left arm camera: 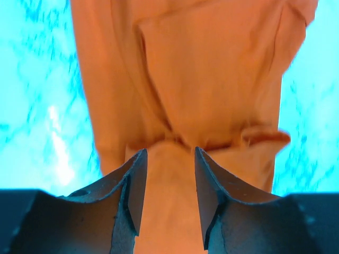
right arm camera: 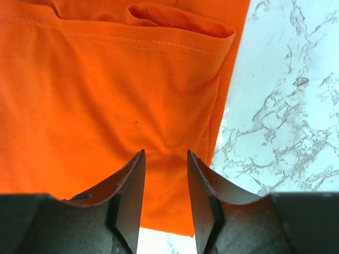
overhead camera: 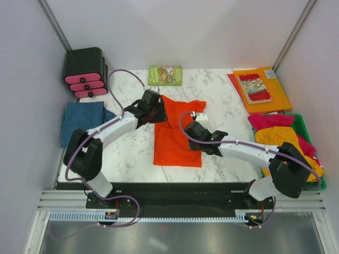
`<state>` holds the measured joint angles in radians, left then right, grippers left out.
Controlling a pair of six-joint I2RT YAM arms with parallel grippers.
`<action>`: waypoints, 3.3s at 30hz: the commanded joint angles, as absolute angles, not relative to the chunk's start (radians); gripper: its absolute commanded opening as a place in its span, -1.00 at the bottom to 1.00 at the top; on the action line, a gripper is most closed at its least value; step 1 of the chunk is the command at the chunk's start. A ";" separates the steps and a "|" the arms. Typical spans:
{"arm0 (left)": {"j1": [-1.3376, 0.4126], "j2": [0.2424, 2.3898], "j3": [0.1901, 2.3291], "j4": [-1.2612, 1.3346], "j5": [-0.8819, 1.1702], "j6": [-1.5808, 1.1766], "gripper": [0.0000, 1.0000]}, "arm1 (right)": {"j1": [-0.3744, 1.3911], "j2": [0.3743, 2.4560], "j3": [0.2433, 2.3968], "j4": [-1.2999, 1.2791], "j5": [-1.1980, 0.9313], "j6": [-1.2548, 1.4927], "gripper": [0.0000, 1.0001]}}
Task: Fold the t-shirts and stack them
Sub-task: Fold the folded rectangular tshirt in 1/3 of the way, then grab one side of the 2/3 rectangular tshirt with both arms
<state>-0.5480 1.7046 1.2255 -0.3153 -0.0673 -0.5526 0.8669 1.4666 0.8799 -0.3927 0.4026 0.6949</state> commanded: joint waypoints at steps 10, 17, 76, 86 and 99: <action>-0.646 1.293 0.703 -0.262 -0.046 -0.729 0.05 | 0.880 1.204 0.612 -0.376 0.377 0.851 -0.02; -0.724 1.290 0.652 -0.259 -0.075 -0.791 0.18 | 0.882 1.151 0.620 -0.437 0.397 0.848 -0.01; -0.830 1.325 0.517 -0.287 -0.081 -0.879 -0.96 | 0.982 1.213 0.588 -0.379 0.428 0.997 -0.01; -0.830 1.325 0.526 -0.290 -0.080 -0.874 -0.96 | 0.982 1.307 0.496 -0.328 0.382 1.043 -0.06; -0.848 1.200 0.496 -0.330 -0.078 -0.890 -0.96 | 1.052 1.194 0.420 -0.432 0.353 1.176 -1.00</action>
<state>-0.8234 1.2835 0.5293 -0.2504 -0.0761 -0.8997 1.0012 1.2476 0.4808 -0.2485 0.3931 1.1023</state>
